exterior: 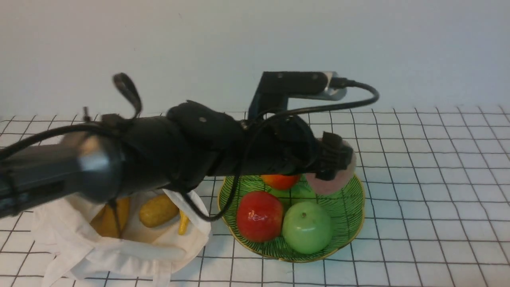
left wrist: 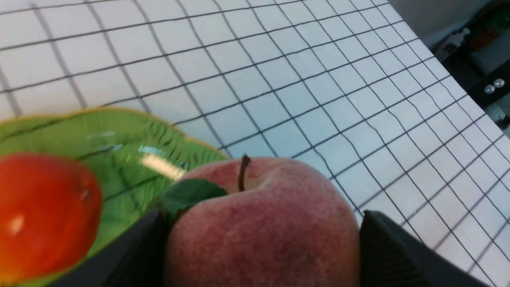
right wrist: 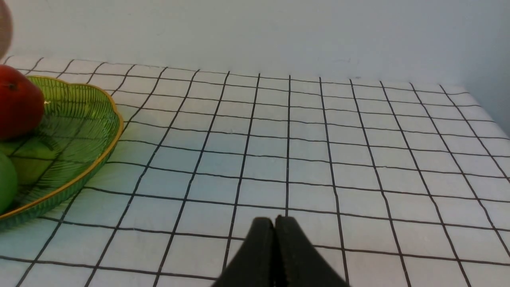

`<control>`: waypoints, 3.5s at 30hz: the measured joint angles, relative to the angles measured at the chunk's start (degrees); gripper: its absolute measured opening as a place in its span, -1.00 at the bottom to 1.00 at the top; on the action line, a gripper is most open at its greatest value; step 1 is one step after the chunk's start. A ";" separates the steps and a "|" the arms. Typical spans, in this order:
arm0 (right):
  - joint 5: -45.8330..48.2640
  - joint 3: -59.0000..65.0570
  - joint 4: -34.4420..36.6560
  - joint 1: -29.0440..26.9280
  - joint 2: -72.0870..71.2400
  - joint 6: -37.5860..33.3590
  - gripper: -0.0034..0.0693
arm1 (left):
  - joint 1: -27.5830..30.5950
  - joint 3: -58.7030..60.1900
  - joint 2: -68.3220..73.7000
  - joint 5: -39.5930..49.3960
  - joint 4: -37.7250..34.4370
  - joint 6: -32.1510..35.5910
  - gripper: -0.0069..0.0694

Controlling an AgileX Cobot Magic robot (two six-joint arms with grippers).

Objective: Take the fruit out of the bag on the white checkered tablecloth and place them on the plate.

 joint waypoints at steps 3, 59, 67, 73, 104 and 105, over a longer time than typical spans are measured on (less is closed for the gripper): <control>0.00 0.00 0.00 -0.02 0.00 0.00 -0.94 | 0.01 -2.50 3.95 -0.77 -2.49 3.23 0.60; 0.00 0.00 0.05 -0.02 0.00 0.00 -0.94 | 16.20 36.61 -66.81 -0.40 3.00 7.80 -0.84; 0.00 0.00 0.05 -0.02 0.00 0.00 -0.94 | 16.20 36.61 -72.74 -3.09 3.04 8.80 -0.84; 0.00 0.00 0.05 -0.02 0.00 0.00 -0.94 | 16.42 38.83 -81.56 -3.49 12.71 2.95 -0.84; 0.00 0.00 0.11 -0.02 0.00 0.00 -0.94 | 34.34 69.69 -101.11 10.55 72.38 -52.22 -0.84; 0.00 0.00 0.11 -0.02 0.00 0.00 -0.94 | 34.34 69.69 -101.11 10.55 72.38 -52.22 -0.84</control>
